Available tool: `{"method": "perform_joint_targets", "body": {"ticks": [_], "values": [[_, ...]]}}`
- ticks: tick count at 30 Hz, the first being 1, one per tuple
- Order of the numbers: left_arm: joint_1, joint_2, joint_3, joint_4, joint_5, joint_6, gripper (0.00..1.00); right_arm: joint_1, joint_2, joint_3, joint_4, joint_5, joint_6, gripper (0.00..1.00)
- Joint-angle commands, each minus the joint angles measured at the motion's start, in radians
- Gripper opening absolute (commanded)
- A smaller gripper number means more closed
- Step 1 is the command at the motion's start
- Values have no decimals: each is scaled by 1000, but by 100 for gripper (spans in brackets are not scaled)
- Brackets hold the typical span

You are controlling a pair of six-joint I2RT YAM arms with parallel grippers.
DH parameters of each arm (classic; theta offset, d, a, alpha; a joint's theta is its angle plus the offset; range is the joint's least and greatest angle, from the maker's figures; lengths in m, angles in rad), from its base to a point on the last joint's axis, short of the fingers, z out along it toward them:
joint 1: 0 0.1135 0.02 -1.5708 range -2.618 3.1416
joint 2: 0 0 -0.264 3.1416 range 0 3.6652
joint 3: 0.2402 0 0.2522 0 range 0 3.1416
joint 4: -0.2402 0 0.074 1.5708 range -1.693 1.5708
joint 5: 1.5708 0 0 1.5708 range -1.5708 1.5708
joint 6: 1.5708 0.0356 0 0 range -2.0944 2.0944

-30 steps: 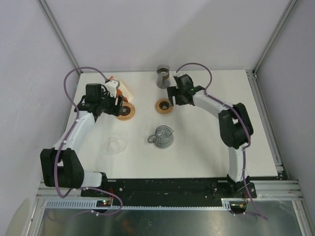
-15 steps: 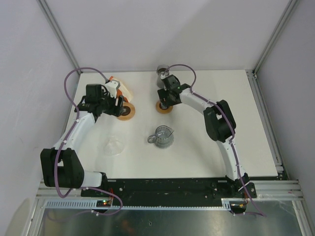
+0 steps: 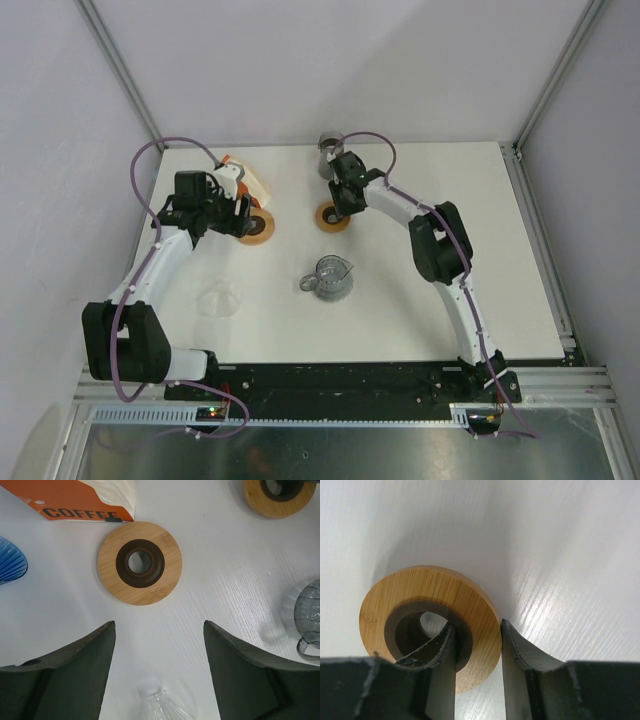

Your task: Place the coffee filter in the dripper

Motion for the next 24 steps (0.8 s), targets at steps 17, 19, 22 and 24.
{"method": "perform_joint_targets", "body": {"ticks": [17, 19, 22, 24], "values": [[4, -92, 2, -23, 48, 24, 76, 67, -501, -102, -289, -160, -151, 0], [4, -99, 1, -29, 55, 25, 76, 106, -534, -135, -301, -151, -165, 1], [3, -103, -2, -33, 62, 25, 76, 149, -584, -193, -296, -136, -175, 2], [3, -107, -5, -36, 65, 25, 76, 170, -605, -228, -293, -132, -178, 2]]}}
